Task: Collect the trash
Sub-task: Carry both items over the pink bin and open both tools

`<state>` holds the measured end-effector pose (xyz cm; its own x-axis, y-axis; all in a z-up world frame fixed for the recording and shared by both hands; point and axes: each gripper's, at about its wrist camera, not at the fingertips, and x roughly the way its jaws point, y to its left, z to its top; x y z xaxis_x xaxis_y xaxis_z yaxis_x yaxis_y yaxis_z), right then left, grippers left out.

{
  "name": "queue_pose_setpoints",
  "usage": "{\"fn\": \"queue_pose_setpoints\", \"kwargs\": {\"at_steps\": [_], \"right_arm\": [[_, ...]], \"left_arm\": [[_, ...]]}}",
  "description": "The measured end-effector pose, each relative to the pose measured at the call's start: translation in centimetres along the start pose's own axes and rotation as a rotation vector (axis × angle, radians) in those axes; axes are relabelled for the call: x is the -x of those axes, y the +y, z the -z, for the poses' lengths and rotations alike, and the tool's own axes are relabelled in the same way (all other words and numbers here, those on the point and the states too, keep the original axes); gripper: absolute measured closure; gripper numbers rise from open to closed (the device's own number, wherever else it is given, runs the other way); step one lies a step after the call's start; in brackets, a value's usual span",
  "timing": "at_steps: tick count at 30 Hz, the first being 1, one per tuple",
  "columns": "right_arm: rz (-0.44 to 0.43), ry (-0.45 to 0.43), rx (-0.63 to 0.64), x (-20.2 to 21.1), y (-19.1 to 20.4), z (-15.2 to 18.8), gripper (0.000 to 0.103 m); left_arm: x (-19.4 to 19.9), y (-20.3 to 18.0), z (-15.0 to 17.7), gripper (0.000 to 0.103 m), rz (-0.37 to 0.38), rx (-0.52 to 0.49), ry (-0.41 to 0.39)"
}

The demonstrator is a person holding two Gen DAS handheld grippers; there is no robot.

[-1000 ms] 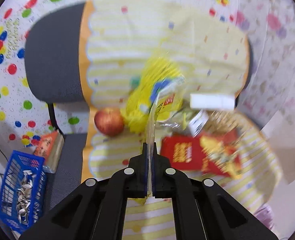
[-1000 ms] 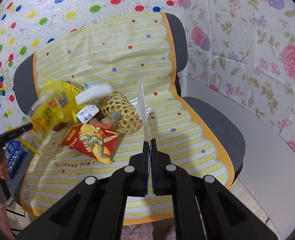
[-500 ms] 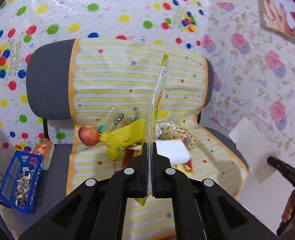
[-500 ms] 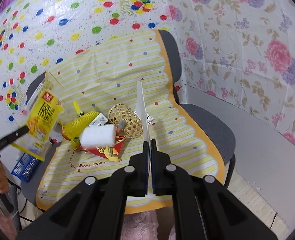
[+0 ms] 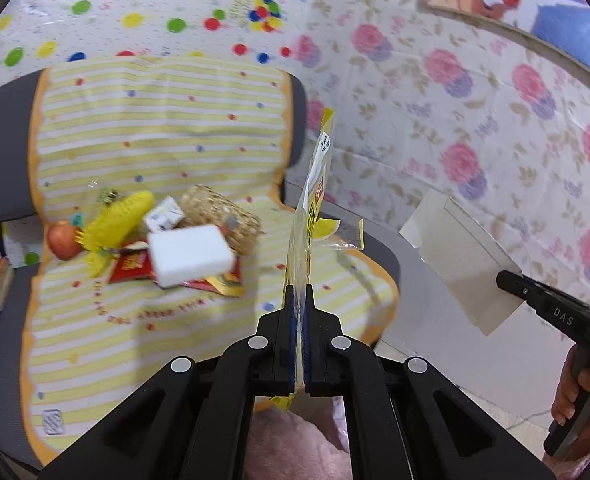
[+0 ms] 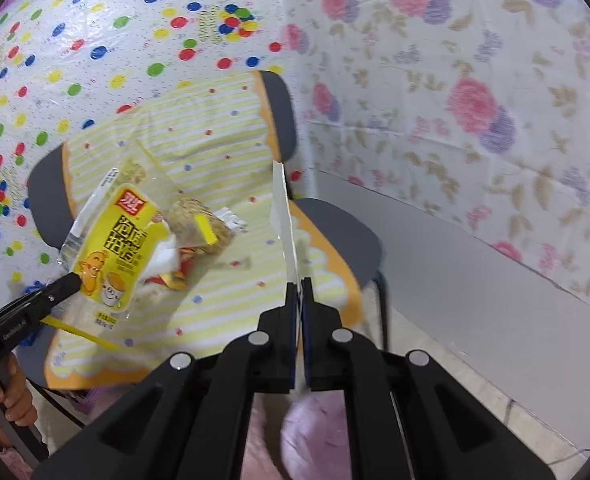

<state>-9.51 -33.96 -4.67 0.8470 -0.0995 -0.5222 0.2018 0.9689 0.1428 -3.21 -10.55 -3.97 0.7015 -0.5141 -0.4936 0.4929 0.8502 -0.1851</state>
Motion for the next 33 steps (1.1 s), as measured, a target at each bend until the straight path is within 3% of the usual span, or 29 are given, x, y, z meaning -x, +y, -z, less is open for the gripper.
{"fn": "queue_pose_setpoints", "kwargs": {"at_steps": [7, 12, 22, 31, 33], "right_arm": [[0.104, 0.060, -0.012, 1.6, -2.2, 3.8, 0.100], [0.159, 0.135, -0.062, 1.5, -4.2, 6.9, 0.100], [0.237, 0.225, -0.120, 0.4, -7.0, 10.0, 0.099], [0.230, 0.288, -0.146, -3.5, -8.2, 11.4, 0.099], [0.233, 0.296, -0.152, -4.3, -8.4, 11.7, 0.097]], "left_arm": [[-2.6, -4.7, 3.8, 0.100, 0.114, -0.087, 0.049], [-5.5, -7.6, 7.2, 0.100, 0.196, -0.143, 0.163], [-9.1, -9.5, 9.8, 0.099, 0.222, -0.148, 0.290], [-12.3, -10.9, 10.2, 0.095, 0.217, -0.165, 0.319], [-12.8, -11.2, 10.2, 0.087, 0.220, -0.170, 0.325]]}}
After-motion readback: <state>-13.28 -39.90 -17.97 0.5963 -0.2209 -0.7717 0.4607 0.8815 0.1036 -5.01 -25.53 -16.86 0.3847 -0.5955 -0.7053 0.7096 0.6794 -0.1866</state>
